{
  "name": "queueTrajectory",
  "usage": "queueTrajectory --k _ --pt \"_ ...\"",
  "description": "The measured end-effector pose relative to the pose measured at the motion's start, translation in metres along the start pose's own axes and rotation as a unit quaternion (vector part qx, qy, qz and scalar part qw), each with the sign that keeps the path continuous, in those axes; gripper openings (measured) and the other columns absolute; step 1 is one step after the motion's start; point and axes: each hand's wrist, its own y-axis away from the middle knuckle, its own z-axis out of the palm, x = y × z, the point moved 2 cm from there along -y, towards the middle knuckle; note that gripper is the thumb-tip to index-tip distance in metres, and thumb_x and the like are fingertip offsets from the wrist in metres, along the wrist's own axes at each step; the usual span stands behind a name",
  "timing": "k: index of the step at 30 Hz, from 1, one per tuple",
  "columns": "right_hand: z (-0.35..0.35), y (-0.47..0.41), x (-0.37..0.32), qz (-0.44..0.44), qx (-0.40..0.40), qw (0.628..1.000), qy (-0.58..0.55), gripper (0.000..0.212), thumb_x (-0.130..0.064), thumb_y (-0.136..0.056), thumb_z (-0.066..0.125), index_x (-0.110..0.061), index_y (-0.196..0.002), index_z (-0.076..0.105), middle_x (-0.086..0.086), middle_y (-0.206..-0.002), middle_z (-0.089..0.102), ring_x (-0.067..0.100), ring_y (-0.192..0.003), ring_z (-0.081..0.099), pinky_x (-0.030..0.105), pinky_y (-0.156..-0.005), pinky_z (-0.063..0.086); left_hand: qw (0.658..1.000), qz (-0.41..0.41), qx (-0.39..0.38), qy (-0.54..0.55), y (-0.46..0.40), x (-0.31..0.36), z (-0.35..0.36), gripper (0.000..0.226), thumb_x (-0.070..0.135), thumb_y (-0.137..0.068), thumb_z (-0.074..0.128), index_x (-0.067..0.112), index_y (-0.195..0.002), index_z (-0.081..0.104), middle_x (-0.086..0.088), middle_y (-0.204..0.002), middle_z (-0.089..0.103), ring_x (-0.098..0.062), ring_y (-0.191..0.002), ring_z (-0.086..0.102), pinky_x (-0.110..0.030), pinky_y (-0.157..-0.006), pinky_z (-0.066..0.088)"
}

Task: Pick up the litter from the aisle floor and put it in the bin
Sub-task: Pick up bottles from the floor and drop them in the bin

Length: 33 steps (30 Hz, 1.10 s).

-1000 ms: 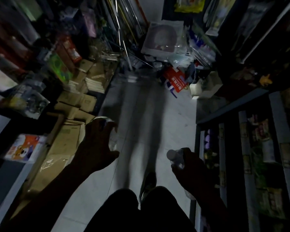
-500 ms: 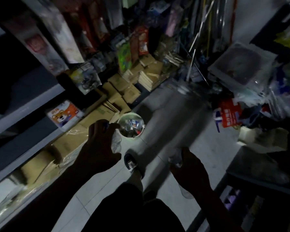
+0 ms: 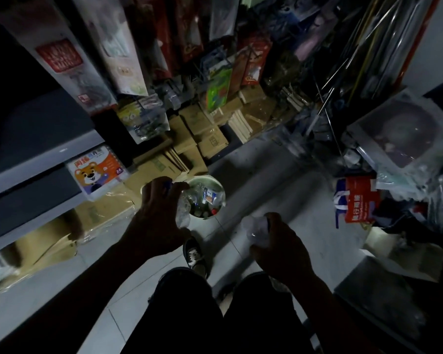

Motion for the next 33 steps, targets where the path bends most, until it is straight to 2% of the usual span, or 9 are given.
queueTrajectory --k 3,8,11,14,17,21,27,30,33 --pt "0.006 -0.024 -0.002 -0.015 -0.014 1.000 0.000 0.066 -0.035 -0.077 0.075 -0.019 -0.130 0.038 -0.007 -0.104 0.058 0.010 -0.089 0.055 0.026 -0.071 0.043 0.999 -0.018 0.005 0.042 -0.017 -0.006 0.013 0.114 0.040 -0.050 0.091 0.021 -0.146 0.031 -0.008 -0.141 0.036 -0.030 -0.129 0.034 -0.038 -0.095 0.040" --pt "0.030 -0.076 0.010 0.006 -0.060 0.996 -0.060 0.057 -0.031 -0.080 0.076 -0.021 -0.121 0.039 -0.002 -0.109 0.061 0.018 -0.096 0.063 0.043 -0.082 0.055 0.995 -0.060 0.000 0.081 -0.041 -0.014 0.049 0.110 0.031 -0.053 0.095 0.012 -0.144 0.036 -0.011 -0.141 0.040 -0.029 -0.126 0.040 -0.032 -0.094 0.039" --pt "0.050 -0.111 0.023 0.015 -0.099 0.992 -0.076 0.059 -0.032 -0.079 0.076 -0.025 -0.119 0.034 -0.007 -0.107 0.059 0.010 -0.092 0.063 0.030 -0.075 0.055 0.990 -0.087 0.018 0.109 -0.054 -0.016 0.075 0.105 0.032 -0.056 0.093 0.011 -0.144 0.039 -0.016 -0.142 0.035 -0.032 -0.123 0.042 -0.029 -0.085 0.047" --pt "0.073 -0.152 0.042 -0.004 -0.122 0.992 -0.042 0.066 -0.036 -0.080 0.076 -0.017 -0.127 0.034 -0.001 -0.116 0.054 0.015 -0.101 0.060 0.028 -0.077 0.052 0.985 -0.113 0.050 0.123 -0.071 -0.015 0.110 0.102 0.026 -0.059 0.093 0.007 -0.146 0.042 -0.015 -0.136 0.034 -0.040 -0.121 0.041 -0.045 -0.078 0.058" --pt "0.100 -0.195 0.061 -0.032 -0.142 0.989 0.001 0.069 -0.041 -0.081 0.077 -0.013 -0.133 0.041 0.003 -0.124 0.047 0.014 -0.108 0.051 0.016 -0.078 0.041 0.972 -0.176 0.058 0.141 -0.089 -0.022 0.160 0.101 0.023 -0.061 0.093 0.011 -0.148 0.042 -0.018 -0.134 0.036 -0.041 -0.121 0.039 -0.054 -0.082 0.054" --pt "0.139 -0.262 0.090 -0.064 -0.173 0.980 0.073 0.060 -0.048 -0.083 0.072 -0.015 -0.127 0.049 0.005 -0.118 0.052 0.019 -0.108 0.053 0.024 -0.084 0.043 0.947 -0.265 0.057 0.172 -0.117 -0.042 0.242 0.097 0.025 -0.064 0.091 0.010 -0.146 0.041 -0.016 -0.137 0.045 -0.034 -0.123 0.040 -0.039 -0.097 0.038" --pt "0.203 -0.376 0.115 -0.074 -0.181 0.976 0.101 0.066 -0.049 -0.086 0.071 -0.012 -0.127 0.036 0.006 -0.108 0.064 0.014 -0.082 0.058 0.028 -0.068 0.049 0.907 -0.369 0.044 0.198 -0.159 -0.078 0.371 0.092 0.036 -0.063 0.087 0.018 -0.141 0.040 -0.006 -0.133 0.045 -0.025 -0.118 0.039 -0.030 -0.089 0.035" --pt "0.241 -0.424 0.120 -0.109 -0.180 0.971 0.117 0.074 -0.049 -0.087 0.070 -0.008 -0.136 0.034 0.012 -0.120 0.058 0.023 -0.098 0.062 0.036 -0.077 0.056 0.895 -0.400 0.035 0.193 -0.168 -0.102 0.425 0.091 0.044 -0.063 0.082 0.024 -0.140 0.037 -0.004 -0.134 0.044 -0.024 -0.119 0.039 -0.033 -0.087 0.037" --pt "0.288 -0.459 0.118 -0.123 -0.180 0.963 0.160 0.081 -0.053 -0.087 0.069 -0.012 -0.146 0.032 0.017 -0.141 0.044 0.028 -0.120 0.053 0.036 -0.087 0.052 0.883 -0.428 0.033 0.189 -0.170 -0.124 0.465 0.092 0.048 -0.065 0.079 0.024 -0.143 0.035 -0.006 -0.137 0.042 -0.025 -0.122 0.037 -0.034 -0.091 0.037"
